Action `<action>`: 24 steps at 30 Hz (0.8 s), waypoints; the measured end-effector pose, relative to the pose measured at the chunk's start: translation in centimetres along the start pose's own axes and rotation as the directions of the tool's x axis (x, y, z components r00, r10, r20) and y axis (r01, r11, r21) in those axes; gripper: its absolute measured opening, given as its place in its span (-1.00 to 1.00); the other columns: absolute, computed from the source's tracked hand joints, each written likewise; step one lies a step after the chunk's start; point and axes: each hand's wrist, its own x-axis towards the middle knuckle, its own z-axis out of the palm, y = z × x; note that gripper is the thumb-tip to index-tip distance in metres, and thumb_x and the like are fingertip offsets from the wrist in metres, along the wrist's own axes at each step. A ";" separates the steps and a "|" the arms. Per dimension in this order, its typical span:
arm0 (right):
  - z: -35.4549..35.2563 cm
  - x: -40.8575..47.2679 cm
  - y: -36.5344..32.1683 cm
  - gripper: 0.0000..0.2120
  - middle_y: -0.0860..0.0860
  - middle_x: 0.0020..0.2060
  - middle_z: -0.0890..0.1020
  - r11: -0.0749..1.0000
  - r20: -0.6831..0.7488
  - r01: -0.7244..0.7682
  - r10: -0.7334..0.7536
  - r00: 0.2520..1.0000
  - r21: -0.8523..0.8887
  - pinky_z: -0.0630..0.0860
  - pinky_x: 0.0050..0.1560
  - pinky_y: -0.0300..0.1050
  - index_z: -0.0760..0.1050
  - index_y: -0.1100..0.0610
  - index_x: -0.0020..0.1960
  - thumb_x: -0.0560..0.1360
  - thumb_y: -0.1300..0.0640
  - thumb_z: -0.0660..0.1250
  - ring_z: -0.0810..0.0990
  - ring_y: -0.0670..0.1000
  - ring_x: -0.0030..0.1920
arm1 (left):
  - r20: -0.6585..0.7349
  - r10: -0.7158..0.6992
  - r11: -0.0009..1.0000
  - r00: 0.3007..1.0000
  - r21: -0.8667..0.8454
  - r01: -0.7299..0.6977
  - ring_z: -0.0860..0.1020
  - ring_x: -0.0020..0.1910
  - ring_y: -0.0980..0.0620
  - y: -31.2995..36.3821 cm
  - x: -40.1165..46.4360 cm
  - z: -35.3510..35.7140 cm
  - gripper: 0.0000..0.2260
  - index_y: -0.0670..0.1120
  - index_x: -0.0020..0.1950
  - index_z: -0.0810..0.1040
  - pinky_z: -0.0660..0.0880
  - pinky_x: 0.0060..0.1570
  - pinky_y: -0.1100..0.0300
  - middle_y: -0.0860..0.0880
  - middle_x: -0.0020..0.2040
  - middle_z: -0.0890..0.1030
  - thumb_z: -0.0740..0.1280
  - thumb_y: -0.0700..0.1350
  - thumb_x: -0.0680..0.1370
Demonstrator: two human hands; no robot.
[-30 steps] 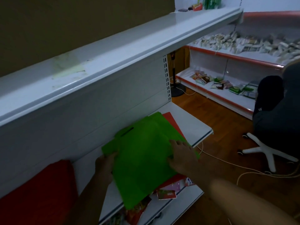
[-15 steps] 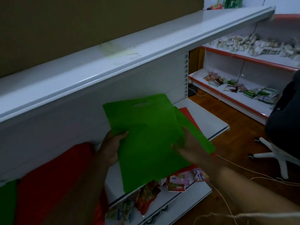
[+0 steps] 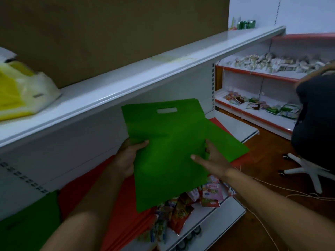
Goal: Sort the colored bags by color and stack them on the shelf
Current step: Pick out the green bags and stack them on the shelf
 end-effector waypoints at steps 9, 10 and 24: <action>4.6 -2.5 -3.3 -0.42 0.06 0.35 0.46 0.990 -0.029 0.055 -0.060 0.998 -0.129 0.43 0.30 -0.01 0.26 0.11 0.47 0.53 0.05 0.38 0.48 0.09 0.29 | -0.120 0.027 1.000 0.992 0.009 -0.026 0.60 0.12 -0.20 1.9 -5.2 -5.4 -0.68 -0.21 0.29 0.51 0.59 0.02 -0.09 -0.21 0.17 0.62 0.28 -0.30 0.54; 5.4 -2.6 -3.7 -0.50 0.02 0.30 0.51 0.987 -0.025 0.074 -0.078 0.997 -0.140 0.46 0.25 -0.03 0.33 0.13 0.42 0.54 0.09 0.37 0.52 0.06 0.22 | -0.140 0.031 0.999 0.990 0.015 -0.029 0.60 0.11 -0.21 2.1 -5.6 -6.2 -0.68 -0.21 0.29 0.52 0.57 0.05 -0.11 -0.21 0.16 0.62 0.28 -0.30 0.54; 14.9 -5.0 -6.8 -0.63 0.00 0.09 0.56 0.936 0.120 0.318 -0.302 0.946 -0.148 0.44 -0.23 -0.20 0.37 0.06 0.36 0.58 0.28 0.23 0.53 -0.08 -0.16 | -0.615 0.126 0.992 0.778 0.075 -0.101 0.67 -0.07 -0.10 2.5 -15.4 -14.5 -0.87 -0.12 0.07 0.62 0.61 -0.01 0.00 -0.13 -0.03 0.70 0.36 -0.20 0.54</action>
